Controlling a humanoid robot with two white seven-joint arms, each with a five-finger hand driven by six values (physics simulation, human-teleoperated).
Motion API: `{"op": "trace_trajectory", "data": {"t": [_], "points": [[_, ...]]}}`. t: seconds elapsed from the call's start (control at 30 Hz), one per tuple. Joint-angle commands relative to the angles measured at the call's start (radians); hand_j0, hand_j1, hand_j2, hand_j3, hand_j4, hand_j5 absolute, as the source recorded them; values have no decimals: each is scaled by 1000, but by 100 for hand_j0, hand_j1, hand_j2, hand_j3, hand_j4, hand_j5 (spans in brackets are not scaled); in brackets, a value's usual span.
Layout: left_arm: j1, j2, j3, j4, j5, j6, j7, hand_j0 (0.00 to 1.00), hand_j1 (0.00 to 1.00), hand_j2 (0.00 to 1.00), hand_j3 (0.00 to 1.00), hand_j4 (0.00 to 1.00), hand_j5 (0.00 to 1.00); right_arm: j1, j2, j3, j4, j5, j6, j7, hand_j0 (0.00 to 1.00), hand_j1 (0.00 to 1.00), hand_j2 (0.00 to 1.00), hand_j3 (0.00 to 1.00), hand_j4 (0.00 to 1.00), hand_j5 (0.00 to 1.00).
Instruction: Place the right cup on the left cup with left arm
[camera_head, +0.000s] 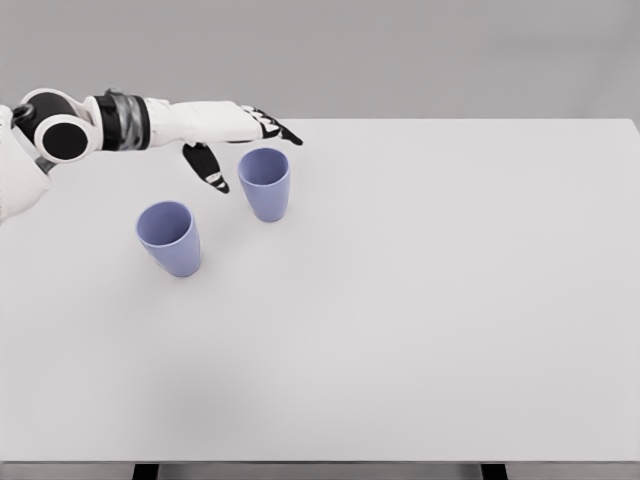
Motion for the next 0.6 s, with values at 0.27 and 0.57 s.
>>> {"op": "trace_trajectory", "data": {"t": [0.27, 0.57], "points": [[8, -3, -13, 17, -5, 6, 58, 100, 100, 100, 100, 100, 100, 0, 0, 0, 1, 2, -1, 0, 100, 100, 100, 100, 100, 100], [6, -7, -55, 55, -22, 6, 63, 100, 100, 100, 100, 100, 100, 0, 0, 0, 1, 2, -1, 0, 100, 100, 100, 100, 100, 100]]}}
